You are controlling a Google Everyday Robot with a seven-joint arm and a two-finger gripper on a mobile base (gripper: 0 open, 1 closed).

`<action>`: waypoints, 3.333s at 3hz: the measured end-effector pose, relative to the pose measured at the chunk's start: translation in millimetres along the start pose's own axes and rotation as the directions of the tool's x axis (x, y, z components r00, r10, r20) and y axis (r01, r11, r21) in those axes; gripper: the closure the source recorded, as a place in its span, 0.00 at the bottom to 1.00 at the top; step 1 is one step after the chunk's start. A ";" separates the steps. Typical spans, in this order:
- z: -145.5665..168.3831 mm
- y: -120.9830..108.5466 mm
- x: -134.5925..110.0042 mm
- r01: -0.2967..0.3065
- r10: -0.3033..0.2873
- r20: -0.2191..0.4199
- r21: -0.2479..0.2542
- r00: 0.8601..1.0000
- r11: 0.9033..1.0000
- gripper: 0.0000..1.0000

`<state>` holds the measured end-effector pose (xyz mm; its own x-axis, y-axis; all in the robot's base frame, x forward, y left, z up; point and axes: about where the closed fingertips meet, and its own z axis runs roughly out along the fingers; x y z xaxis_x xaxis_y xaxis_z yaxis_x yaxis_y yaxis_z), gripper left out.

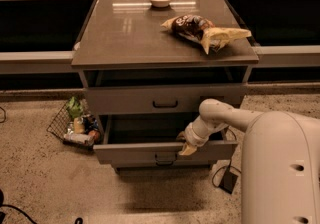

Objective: Open middle drawer

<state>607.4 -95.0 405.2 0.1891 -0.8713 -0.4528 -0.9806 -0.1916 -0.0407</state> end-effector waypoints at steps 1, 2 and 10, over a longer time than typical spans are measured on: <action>5.1 11.6 0.4 0.034 -0.035 -0.008 -0.047 0.999 0.998 0.05; 6.8 32.1 2.5 0.031 -0.033 -0.022 -0.081 0.999 0.996 0.00; -0.4 82.7 -11.0 -0.005 -0.005 -0.082 -0.121 0.997 0.993 0.62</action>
Offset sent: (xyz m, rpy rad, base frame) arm -0.0507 -0.0136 -0.0080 -0.0613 0.0751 0.0744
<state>524.3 -101.4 407.3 0.1971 -0.9044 -0.3784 -0.9682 -0.2403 0.0700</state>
